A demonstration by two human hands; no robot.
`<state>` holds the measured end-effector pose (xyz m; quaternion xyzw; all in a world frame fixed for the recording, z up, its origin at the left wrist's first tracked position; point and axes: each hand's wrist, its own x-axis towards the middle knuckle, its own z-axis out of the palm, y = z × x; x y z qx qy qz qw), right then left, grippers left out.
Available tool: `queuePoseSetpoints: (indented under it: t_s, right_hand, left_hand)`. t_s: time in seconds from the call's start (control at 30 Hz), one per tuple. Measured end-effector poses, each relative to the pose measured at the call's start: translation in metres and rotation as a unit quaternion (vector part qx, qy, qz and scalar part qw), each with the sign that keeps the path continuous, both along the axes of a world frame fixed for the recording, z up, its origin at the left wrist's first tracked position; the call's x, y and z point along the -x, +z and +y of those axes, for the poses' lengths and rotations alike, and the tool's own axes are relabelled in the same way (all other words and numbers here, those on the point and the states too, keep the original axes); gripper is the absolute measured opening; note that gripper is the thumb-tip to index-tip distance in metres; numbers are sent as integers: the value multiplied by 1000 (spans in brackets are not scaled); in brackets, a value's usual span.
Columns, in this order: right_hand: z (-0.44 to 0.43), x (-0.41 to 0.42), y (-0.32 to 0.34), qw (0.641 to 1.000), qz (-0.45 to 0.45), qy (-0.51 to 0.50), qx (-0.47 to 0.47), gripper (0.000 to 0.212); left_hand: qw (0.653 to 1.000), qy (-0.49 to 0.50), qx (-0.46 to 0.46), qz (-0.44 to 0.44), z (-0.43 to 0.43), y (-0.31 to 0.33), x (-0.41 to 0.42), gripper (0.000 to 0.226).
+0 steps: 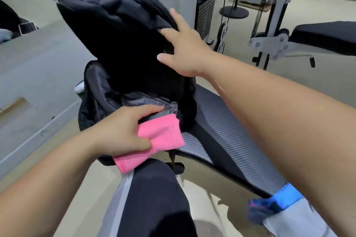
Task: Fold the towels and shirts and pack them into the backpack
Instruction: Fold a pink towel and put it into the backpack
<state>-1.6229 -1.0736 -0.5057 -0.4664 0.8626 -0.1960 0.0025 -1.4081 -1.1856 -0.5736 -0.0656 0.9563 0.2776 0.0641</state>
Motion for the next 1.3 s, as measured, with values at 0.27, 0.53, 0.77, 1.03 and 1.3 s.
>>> queuePoseSetpoints:
  t_s: [0.27,0.53,0.77,1.03,1.3]
  right_hand:
    - [16,54,-8,988,-137,-25,65,55]
    - [31,61,-16,973,-182,-50,132,64]
    - [35,65,-18,975,-172,-38,135,67]
    - [32,64,-20,976,-166,-33,137,68]
    - [37,64,-19,983,-130,-16,131,66]
  left_hand:
    - [993,-67,-32,-89,-9,3,-5,101]
    - [966,-99,-201,-126,-25,49,11,89]
    - [954,113,-279,-12,-83,70,80,67]
    - [958,141,-203,-145,-92,-25,147,45]
    - [962,80,77,-249,-111,-53,151,33]
